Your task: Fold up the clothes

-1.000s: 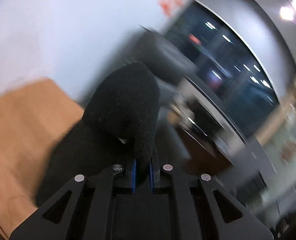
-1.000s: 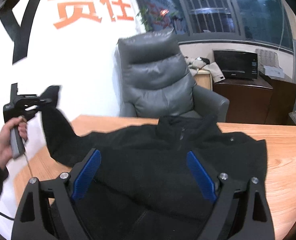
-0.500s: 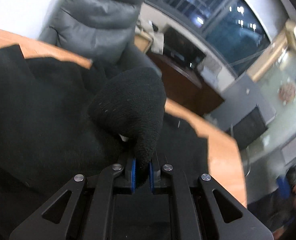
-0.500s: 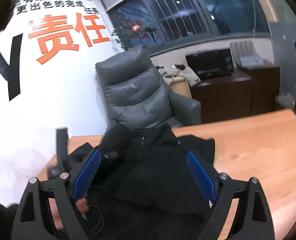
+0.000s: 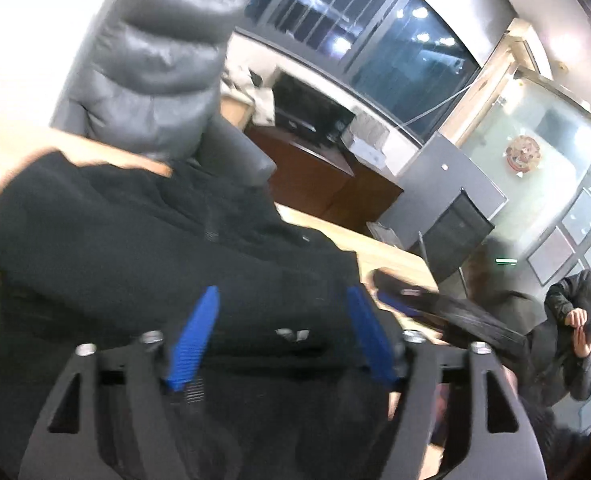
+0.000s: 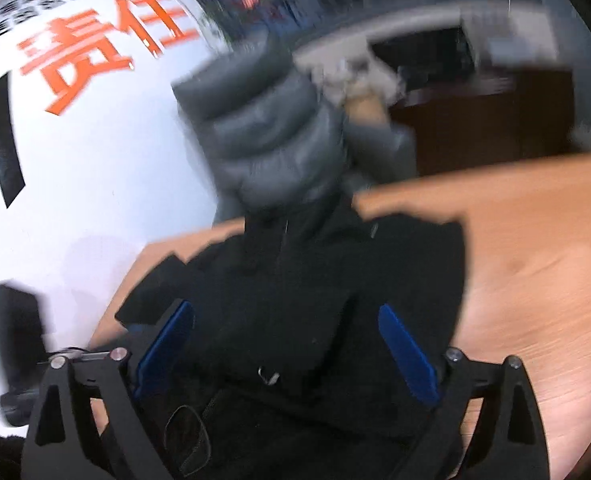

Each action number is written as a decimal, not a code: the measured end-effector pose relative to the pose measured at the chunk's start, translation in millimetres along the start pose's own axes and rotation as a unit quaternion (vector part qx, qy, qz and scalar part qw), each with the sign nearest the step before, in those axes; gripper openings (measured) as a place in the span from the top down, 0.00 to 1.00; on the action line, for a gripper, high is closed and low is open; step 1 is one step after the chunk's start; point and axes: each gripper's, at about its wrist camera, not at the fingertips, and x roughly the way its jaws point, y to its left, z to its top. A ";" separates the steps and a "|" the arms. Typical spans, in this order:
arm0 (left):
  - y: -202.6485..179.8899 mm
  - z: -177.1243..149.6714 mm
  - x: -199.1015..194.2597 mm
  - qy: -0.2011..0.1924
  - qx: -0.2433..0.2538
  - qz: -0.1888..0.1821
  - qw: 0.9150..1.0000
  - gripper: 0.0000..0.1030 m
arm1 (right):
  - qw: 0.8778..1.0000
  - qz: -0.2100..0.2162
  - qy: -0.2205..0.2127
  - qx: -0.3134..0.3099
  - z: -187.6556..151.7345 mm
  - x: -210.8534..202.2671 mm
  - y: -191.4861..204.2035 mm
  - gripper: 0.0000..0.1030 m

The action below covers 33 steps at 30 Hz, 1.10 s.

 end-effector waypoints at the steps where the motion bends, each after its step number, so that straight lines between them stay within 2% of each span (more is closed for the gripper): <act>1: 11.7 1.0 -16.1 -0.005 0.003 0.009 1.000 0.19 | 1.000 -0.003 0.018 0.014 -1.9 16.3 -7.3 0.05; 4: 64.0 5.0 -15.6 0.029 -0.010 0.058 0.998 0.21 | 0.996 -0.023 0.071 0.057 -13.6 58.2 -28.9 0.06; 7: 119.1 3.8 6.1 0.064 -0.030 0.073 0.995 0.24 | 0.996 -0.004 0.059 0.071 -20.0 70.0 -32.7 0.18; 8: 137.0 3.0 13.2 0.075 -0.035 0.073 0.994 0.24 | 0.997 0.003 0.052 0.064 -19.8 71.2 -29.3 0.33; 9: 151.8 1.5 22.4 0.083 -0.042 0.064 0.994 0.26 | 0.997 0.002 0.049 0.052 -18.9 72.6 -24.3 0.59; 10: 166.9 -0.3 31.8 0.091 -0.045 0.066 0.993 0.29 | 0.998 -0.005 0.053 0.041 -17.7 75.5 -19.7 0.74; 11: 174.1 -2.0 38.9 0.094 -0.044 0.062 0.993 0.29 | 0.997 -0.009 0.064 0.035 -16.6 80.1 -16.8 0.94; 12: 182.5 -2.6 43.1 0.090 -0.041 0.044 0.994 0.29 | 0.997 -0.010 0.067 0.030 -15.2 81.0 -12.9 0.95; 13: 186.1 -3.0 44.9 0.087 -0.036 0.043 0.995 0.29 | 0.998 -0.008 0.054 0.020 -11.6 73.9 -5.5 0.95; 17: 189.7 -4.4 44.8 0.084 -0.023 0.038 0.995 0.29 | 1.000 -0.001 -0.022 -0.022 8.7 25.5 25.5 0.96; 18: 190.2 -5.1 45.1 0.083 -0.023 0.040 0.995 0.32 | 0.999 -0.013 -0.043 -0.019 14.4 8.7 23.7 0.96; 19: 193.8 -5.7 43.1 0.081 -0.027 0.045 0.995 0.44 | 0.998 -0.024 -0.064 -0.015 20.0 -8.2 21.9 0.96; 20: 197.5 -6.4 41.2 0.079 -0.031 0.051 0.995 0.51 | 0.997 -0.039 -0.071 -0.006 23.5 -18.8 14.2 0.96; 21: 201.2 -7.0 39.2 0.077 -0.035 0.056 0.995 0.60 | 0.996 -0.058 -0.063 0.005 23.3 -21.5 0.3 0.96; 22: 205.4 -7.8 37.8 0.076 -0.041 0.054 0.995 0.63 | 0.996 -0.075 -0.042 0.016 19.0 -18.0 -16.2 0.96; 23: 209.5 -8.8 36.5 0.075 -0.047 0.052 0.995 0.65 | 0.995 -0.092 -0.001 0.023 9.8 -6.1 -33.1 0.96; 26: 216.3 -12.1 33.5 0.068 -0.055 0.064 0.994 0.69 | 0.989 -0.117 0.094 -0.004 -18.1 29.9 -43.1 0.96; 28: 220.7 -13.1 28.7 0.065 -0.059 0.072 0.994 0.70 | 0.988 -0.114 0.102 -0.014 -23.4 34.7 -35.5 0.96; 31: 227.4 -15.6 16.4 0.062 -0.062 0.081 0.993 0.65 | 0.991 -0.107 0.086 -0.011 -19.2 25.4 -31.2 0.95; 32: 229.1 -16.6 11.5 0.062 -0.065 0.081 0.993 0.65 | 0.990 -0.108 0.088 -0.015 -18.9 24.3 -30.9 0.93; 33: 227.6 -17.3 6.9 0.066 -0.060 0.076 0.993 0.64 | 0.988 -0.114 0.098 -0.019 -17.7 26.9 -32.2 0.85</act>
